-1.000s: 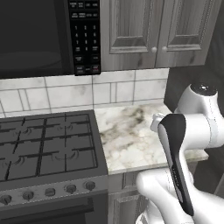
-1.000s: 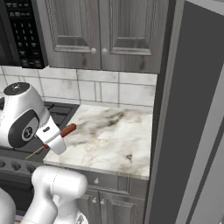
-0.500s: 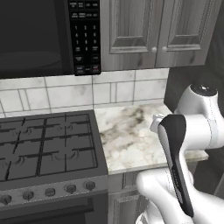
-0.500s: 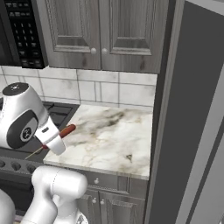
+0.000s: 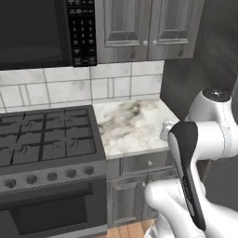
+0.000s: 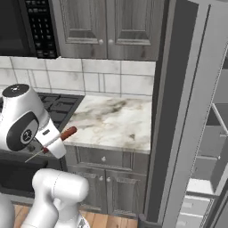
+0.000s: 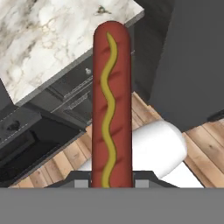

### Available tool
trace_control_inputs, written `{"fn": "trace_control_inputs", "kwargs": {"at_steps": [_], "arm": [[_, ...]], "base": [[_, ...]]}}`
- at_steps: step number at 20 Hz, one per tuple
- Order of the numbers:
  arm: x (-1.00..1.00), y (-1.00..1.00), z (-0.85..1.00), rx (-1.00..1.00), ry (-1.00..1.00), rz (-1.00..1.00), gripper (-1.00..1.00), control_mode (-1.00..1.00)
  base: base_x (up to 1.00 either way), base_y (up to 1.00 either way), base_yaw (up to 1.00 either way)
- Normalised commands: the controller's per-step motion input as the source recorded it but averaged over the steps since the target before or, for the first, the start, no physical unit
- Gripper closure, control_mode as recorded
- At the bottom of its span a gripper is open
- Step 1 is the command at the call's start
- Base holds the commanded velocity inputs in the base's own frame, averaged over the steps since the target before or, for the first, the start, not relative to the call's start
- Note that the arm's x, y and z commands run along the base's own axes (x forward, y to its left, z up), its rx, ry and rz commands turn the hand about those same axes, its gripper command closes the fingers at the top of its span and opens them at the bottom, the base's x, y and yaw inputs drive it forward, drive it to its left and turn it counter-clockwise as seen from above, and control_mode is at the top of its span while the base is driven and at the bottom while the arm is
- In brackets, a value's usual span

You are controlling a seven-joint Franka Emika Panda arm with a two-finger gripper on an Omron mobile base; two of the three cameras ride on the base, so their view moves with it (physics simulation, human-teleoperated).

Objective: Store the hot dog in the freezer for long-term storage. Close the freezer door after placing the cooked food.

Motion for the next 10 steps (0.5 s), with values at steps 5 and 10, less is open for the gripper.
{"fn": "trace_control_inputs", "kwargs": {"at_steps": [5,10], "arm": [[0.0,0.0,0.0,0.0,0.0,0.0,1.0,1.0],[0.0,0.0,0.0,0.0,0.0,0.0,1.0,1.0]], "base": [[-0.64,-0.04,-0.22],[-0.49,-0.15,-0.19]]}}
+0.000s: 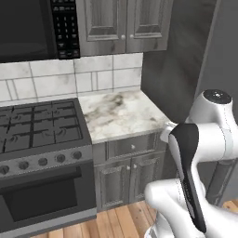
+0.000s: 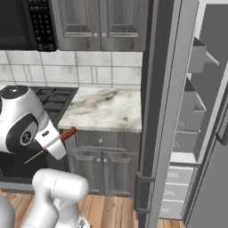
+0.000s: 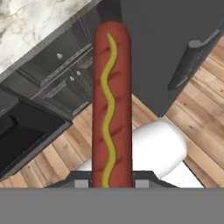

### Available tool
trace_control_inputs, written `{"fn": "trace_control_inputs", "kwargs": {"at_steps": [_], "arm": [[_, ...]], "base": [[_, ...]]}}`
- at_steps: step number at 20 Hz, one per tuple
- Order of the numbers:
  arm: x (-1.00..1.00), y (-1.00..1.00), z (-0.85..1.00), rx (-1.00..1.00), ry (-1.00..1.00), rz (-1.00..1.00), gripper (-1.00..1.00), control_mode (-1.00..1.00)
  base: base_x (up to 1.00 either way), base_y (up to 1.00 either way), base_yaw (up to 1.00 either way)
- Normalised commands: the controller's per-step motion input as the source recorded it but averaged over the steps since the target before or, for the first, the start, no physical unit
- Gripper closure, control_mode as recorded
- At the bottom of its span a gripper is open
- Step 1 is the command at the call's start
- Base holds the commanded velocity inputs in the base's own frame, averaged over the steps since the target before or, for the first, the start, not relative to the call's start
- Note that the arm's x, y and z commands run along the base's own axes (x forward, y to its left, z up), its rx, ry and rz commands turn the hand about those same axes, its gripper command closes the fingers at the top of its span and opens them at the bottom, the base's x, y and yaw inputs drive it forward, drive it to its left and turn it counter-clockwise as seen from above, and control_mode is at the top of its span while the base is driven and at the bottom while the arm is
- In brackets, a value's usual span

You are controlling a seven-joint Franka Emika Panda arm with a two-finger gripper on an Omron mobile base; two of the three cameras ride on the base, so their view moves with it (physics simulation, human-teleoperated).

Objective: Store the hot dog in the freezer for long-term storage. Close the freezer door after placing the cooked food.

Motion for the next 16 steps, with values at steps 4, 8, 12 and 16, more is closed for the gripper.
{"fn": "trace_control_inputs", "kwargs": {"at_steps": [4,8,12,16], "arm": [[0.0,0.0,0.0,0.0,0.0,0.0,1.0,1.0],[0.0,0.0,0.0,0.0,0.0,0.0,1.0,1.0],[0.0,0.0,0.0,0.0,0.0,0.0,1.0,1.0],[0.0,0.0,0.0,0.0,0.0,0.0,1.0,1.0]], "base": [[-0.81,-0.01,-0.19],[-0.73,0.0,-0.17],[-0.77,-0.03,-0.1],[-0.68,-0.18,-0.16]]}}
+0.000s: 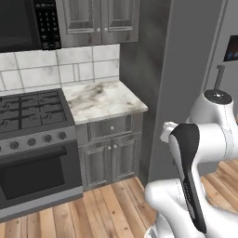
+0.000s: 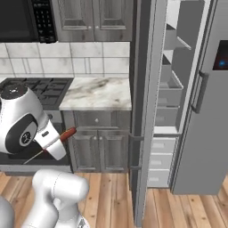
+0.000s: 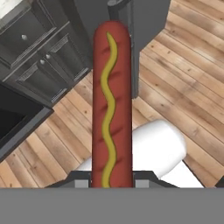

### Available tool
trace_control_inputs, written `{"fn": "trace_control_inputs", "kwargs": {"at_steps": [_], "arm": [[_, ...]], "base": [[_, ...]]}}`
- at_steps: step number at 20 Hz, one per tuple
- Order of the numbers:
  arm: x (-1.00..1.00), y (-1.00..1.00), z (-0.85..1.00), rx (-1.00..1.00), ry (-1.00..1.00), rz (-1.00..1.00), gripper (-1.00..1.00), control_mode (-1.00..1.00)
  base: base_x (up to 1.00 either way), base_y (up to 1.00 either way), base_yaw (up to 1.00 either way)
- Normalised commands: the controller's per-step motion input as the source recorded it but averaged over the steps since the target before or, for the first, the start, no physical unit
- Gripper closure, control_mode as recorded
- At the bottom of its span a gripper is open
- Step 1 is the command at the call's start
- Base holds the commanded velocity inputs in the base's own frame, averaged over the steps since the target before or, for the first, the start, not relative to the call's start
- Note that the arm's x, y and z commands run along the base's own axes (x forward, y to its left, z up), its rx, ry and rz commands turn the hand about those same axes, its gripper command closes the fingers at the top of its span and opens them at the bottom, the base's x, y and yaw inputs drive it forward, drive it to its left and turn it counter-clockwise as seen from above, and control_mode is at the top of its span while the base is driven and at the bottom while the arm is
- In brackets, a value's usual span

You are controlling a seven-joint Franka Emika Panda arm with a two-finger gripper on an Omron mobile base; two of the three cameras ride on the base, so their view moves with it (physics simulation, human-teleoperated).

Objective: Store the hot dog in the freezer for long-term storage. Close the freezer door after placing the cooked food.

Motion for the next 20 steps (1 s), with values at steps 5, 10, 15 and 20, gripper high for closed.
{"fn": "trace_control_inputs", "kwargs": {"at_steps": [5,10,15,20], "arm": [[0.0,0.0,0.0,0.0,0.0,0.0,1.0,1.0],[0.0,0.0,0.0,0.0,0.0,0.0,1.0,1.0],[0.0,0.0,0.0,0.0,0.0,0.0,1.0,1.0],[0.0,0.0,0.0,0.0,0.0,0.0,1.0,1.0]], "base": [[-0.21,-0.48,-0.07],[-0.26,-0.69,-0.08],[-0.26,-0.57,-0.61],[-0.16,-0.68,-0.69]]}}
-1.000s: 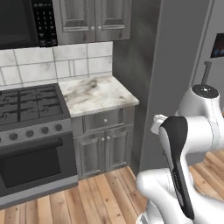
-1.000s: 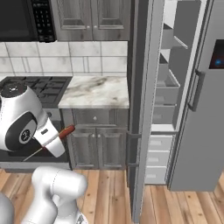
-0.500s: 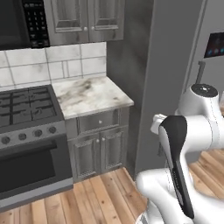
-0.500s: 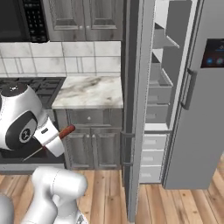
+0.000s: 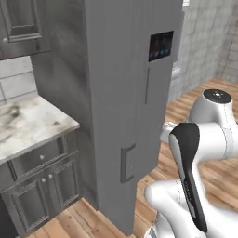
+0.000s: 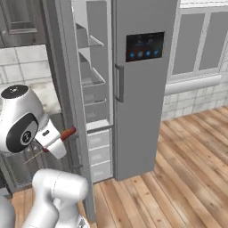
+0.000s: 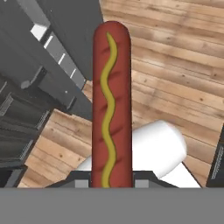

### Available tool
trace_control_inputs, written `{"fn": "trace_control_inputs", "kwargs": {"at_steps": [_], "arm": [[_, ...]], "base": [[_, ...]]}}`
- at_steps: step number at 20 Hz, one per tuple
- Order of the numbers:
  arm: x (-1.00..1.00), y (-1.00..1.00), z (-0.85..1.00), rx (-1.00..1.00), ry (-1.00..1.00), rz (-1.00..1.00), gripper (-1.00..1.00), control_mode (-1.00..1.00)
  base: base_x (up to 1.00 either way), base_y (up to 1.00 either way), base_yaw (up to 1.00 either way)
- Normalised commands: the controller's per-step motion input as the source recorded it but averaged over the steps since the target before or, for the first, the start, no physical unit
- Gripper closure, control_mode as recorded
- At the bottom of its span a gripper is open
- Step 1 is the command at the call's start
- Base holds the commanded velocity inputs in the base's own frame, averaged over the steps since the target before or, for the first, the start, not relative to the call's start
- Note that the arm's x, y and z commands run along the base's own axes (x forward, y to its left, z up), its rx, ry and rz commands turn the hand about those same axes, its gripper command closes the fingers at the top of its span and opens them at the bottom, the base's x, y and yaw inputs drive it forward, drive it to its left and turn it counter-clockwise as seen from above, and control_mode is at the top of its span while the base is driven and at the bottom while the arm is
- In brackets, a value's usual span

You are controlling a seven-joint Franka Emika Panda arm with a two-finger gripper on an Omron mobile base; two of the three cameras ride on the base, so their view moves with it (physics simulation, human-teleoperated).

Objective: Store the hot dog in the freezer for long-term storage. Close the freezer door after placing the cooked food.

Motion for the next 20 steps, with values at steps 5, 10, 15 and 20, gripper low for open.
{"fn": "trace_control_inputs", "kwargs": {"at_steps": [5,10,15,20], "arm": [[0.0,0.0,0.0,0.0,0.0,0.0,1.0,1.0],[0.0,0.0,0.0,0.0,0.0,0.0,1.0,1.0],[0.0,0.0,0.0,0.0,0.0,0.0,1.0,1.0],[0.0,0.0,0.0,0.0,0.0,0.0,1.0,1.0]], "base": [[0.12,-0.64,-0.44],[0.5,-0.58,-0.04],[0.32,-0.79,0.03],[0.32,-0.84,0.22]]}}
